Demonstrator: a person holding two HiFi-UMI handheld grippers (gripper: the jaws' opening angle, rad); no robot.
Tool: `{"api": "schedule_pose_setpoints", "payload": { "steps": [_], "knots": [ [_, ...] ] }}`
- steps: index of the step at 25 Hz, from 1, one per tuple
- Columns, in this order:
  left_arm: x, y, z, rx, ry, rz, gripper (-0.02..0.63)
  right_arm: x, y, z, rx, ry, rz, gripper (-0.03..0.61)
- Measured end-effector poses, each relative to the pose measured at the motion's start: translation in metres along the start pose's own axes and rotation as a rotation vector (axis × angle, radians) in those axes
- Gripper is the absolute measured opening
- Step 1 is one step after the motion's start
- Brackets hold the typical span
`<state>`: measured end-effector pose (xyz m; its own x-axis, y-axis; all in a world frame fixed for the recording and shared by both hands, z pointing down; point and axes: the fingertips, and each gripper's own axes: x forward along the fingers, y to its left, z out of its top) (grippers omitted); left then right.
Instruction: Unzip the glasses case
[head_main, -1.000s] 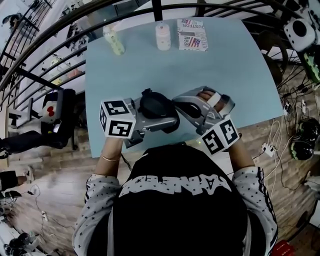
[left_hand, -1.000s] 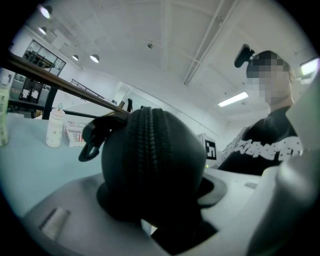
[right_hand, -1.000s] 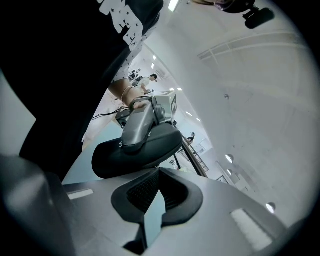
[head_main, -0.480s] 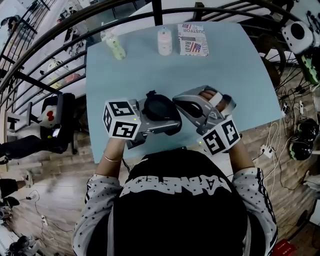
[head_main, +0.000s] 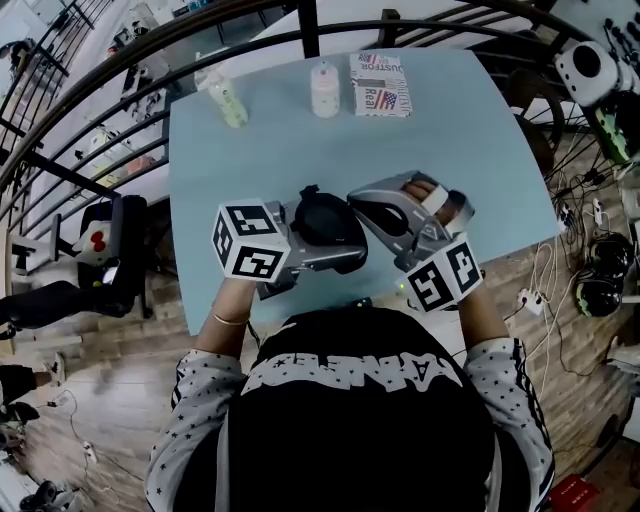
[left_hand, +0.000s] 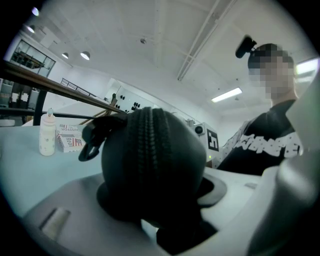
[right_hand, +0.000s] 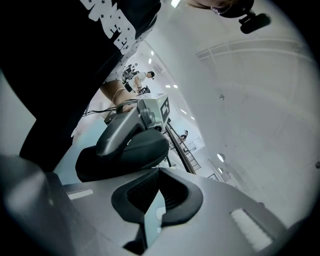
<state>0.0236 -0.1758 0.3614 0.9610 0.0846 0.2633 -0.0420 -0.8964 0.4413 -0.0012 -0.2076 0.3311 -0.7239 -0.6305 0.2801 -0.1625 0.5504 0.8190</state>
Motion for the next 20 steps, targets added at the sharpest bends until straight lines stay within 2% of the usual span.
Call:
{"api": "schedule_pose_setpoints", "payload": {
  "steps": [20],
  "knots": [
    [0.0103, -0.0096, -0.0024, 0.035, 0.075, -0.098, 0.000, -0.0075, -0.0092, 0.0016, -0.037, 0.086, -0.018, 0.006]
  ]
}}
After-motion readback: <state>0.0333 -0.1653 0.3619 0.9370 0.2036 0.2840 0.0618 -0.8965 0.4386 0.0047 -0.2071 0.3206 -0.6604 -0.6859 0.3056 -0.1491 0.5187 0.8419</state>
